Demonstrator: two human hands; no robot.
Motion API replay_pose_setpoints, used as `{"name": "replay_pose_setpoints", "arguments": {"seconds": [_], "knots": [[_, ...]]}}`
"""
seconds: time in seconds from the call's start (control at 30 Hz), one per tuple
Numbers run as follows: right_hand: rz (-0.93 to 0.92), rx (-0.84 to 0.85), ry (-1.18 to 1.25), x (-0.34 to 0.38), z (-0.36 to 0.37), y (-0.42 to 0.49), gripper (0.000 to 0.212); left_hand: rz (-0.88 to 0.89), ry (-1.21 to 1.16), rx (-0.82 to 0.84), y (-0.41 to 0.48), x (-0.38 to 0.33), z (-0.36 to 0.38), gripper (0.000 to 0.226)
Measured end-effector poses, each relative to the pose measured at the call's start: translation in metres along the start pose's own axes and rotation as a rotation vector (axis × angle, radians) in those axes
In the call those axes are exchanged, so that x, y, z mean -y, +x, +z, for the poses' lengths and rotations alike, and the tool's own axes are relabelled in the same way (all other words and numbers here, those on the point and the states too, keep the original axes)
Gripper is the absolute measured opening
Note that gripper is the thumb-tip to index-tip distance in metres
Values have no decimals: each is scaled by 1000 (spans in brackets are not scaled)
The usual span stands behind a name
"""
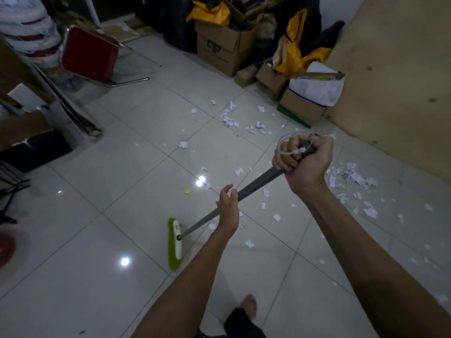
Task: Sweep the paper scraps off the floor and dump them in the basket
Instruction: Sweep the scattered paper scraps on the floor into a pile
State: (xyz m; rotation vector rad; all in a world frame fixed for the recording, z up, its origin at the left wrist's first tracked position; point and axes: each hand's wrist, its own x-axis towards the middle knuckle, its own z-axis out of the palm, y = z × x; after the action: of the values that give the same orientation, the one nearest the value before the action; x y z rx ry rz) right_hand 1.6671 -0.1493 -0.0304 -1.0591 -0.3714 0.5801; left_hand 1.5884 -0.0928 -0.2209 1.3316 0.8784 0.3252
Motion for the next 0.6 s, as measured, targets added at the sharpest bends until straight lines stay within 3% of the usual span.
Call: {"name": "replay_pose_setpoints", "arguments": {"seconds": [0.3, 0.43, 0.6], "knots": [[-54, -15, -41, 67, -99, 11, 42, -11, 20, 163, 3, -16, 131, 34], [-95, -130, -35, 93, -141, 5, 29, -17, 19, 218, -5, -21, 184, 33], [-136, -303, 46, 114, -174, -7, 33, 2, 52, 250, -18, -20, 225, 33]]}}
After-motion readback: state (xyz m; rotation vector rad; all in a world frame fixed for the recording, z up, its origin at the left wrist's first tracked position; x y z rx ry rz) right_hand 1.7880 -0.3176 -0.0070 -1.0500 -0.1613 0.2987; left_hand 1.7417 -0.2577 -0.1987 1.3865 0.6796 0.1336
